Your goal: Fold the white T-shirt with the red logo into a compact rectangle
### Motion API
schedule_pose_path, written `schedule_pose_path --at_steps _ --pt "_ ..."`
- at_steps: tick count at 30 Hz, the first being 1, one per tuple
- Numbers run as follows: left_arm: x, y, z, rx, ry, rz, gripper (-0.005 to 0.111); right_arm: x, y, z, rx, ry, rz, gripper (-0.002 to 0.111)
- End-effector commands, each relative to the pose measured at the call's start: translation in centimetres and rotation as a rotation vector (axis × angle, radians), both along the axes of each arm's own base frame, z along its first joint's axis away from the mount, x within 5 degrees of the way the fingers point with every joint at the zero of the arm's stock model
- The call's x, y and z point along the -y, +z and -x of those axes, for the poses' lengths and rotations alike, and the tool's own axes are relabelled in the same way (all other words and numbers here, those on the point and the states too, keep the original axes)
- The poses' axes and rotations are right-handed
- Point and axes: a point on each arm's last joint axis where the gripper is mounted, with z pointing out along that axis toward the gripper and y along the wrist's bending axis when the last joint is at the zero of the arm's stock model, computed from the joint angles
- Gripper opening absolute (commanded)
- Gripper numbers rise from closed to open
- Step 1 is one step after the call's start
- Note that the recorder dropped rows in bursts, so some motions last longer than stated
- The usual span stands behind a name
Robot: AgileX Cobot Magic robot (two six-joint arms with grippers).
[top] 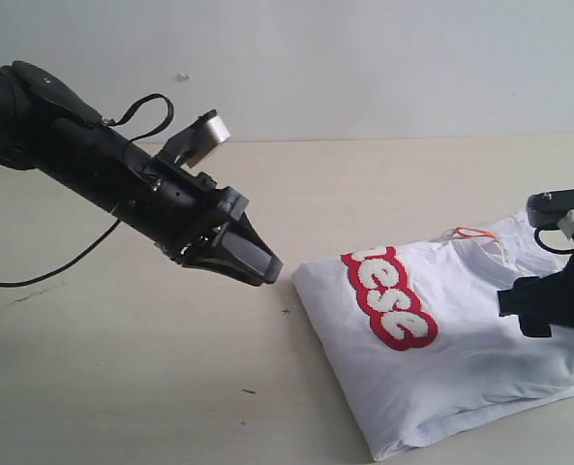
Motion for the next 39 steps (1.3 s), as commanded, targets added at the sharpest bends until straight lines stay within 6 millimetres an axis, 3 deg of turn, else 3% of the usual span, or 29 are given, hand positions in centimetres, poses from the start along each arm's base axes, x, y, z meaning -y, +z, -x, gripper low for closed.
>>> schedule_pose_path --at_steps 1,3,4,13,20,26,30,33,39 --pt "2.1 0.2 1.5 0.023 -0.070 0.027 0.028 -0.7 0.3 -0.4 0.055 0.040 -0.082 0.038" --pt "3.3 -0.1 2.0 0.040 -0.082 0.017 0.028 -1.1 0.3 -0.4 0.061 0.045 -0.123 0.008" --pt "3.9 -0.4 2.2 0.045 -0.077 0.014 0.028 -1.1 0.2 -0.4 0.056 0.049 -0.130 0.001" --pt "8.0 -4.8 3.6 -0.007 -0.049 -0.011 0.028 -1.0 0.2 -0.2 0.017 0.111 -0.083 0.000" --pt "11.0 -7.0 4.5 -0.020 0.028 0.064 0.028 0.8 0.7 0.4 0.004 -0.061 0.072 0.000" --pt "12.3 -9.0 5.1 0.025 0.076 -0.002 0.028 1.4 0.9 0.7 0.027 -0.183 0.101 0.000" --pt "12.5 -10.9 5.5 -0.028 0.095 -0.043 0.028 1.9 1.6 0.9 0.072 -0.264 0.138 0.000" --pt "12.3 -10.9 5.3 -0.040 0.115 -0.051 0.028 1.9 1.6 1.1 0.062 -0.279 0.128 0.000" --pt "9.6 -11.1 3.9 -0.113 0.102 -0.132 0.028 1.3 2.0 1.5 0.044 -0.295 0.053 0.000"
